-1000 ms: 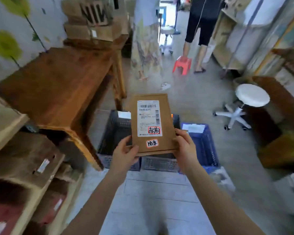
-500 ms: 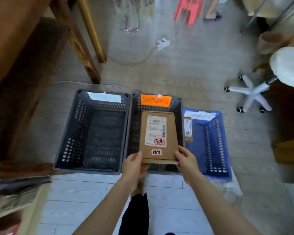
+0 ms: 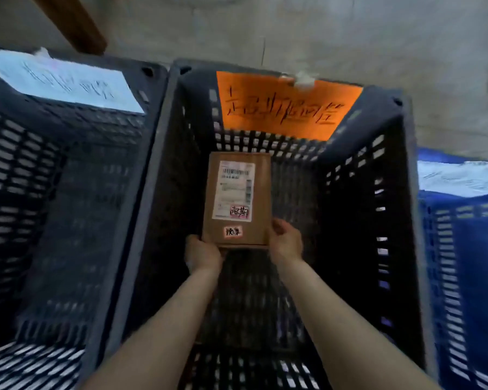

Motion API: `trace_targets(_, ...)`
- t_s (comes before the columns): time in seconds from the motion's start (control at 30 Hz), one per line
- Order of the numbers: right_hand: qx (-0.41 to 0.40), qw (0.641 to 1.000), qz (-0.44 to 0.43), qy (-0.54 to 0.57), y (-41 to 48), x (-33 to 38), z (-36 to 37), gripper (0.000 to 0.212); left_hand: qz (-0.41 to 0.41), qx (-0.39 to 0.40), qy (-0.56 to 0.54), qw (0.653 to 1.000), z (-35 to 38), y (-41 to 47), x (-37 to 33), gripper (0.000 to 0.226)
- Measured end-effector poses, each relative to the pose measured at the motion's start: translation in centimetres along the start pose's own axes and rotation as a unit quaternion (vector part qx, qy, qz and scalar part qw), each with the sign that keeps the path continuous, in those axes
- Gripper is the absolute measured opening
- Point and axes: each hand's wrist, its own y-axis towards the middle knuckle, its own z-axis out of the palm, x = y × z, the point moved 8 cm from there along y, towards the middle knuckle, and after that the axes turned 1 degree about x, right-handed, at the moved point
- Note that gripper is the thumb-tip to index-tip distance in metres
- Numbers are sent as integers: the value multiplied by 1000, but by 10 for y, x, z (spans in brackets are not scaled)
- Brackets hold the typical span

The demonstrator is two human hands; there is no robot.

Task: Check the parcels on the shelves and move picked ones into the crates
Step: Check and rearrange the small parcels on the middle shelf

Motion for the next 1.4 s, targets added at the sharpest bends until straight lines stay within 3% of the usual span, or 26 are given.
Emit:
trace_targets(0.2, 25, 999, 19, -1, 56, -21, 38, 36, -6, -22, -53, 998, 30, 63, 3, 35)
trace_targets(0.3, 44, 998, 37, -9, 41, -13, 37, 33, -23, 23, -49, 998, 28, 43, -5, 40)
trace_targets(0.4, 38, 998, 48, -9, 0, 15, 15, 30, 7, 68, 24, 997, 6, -9, -27, 46)
trace_targets(0.47, 47, 997, 55, -16, -37, 43, -1, 31, 31, 88, 38, 995, -18, -53, -45, 46)
trace_targets(0.57, 84, 995, 33, -30, -105, 98, -16, 36, 24, 109, -35, 993, -67, -122, -70, 43)
trace_targets(0.7, 143, 983, -73, -88, -210, 189, -23, 14, 18, 121, -135, 983, -160, -208, -97, 28)
trace_targets(0.77, 190, 969, -122, -97, -270, 231, -15, 20, 32, 88, -167, 982, -224, -248, -105, 30)
trace_targets(0.87, 276, 939, -169, -119, -369, 283, 4, 25, 64, 17, -225, 972, -331, -311, -109, 31)
trace_targets(0.93, 346, 912, -183, -124, -440, 310, 19, 16, 89, -37, -249, 964, -404, -360, -105, 29)
trace_targets(1.07, 453, 842, -261, -134, -601, 352, 39, 13, 123, -150, -302, 934, -533, -468, -66, 29)
trace_targets(1.4, 626, 650, -406, -147, -992, 338, 56, 8, 194, -392, -390, 810, -775, -741, 108, 23)
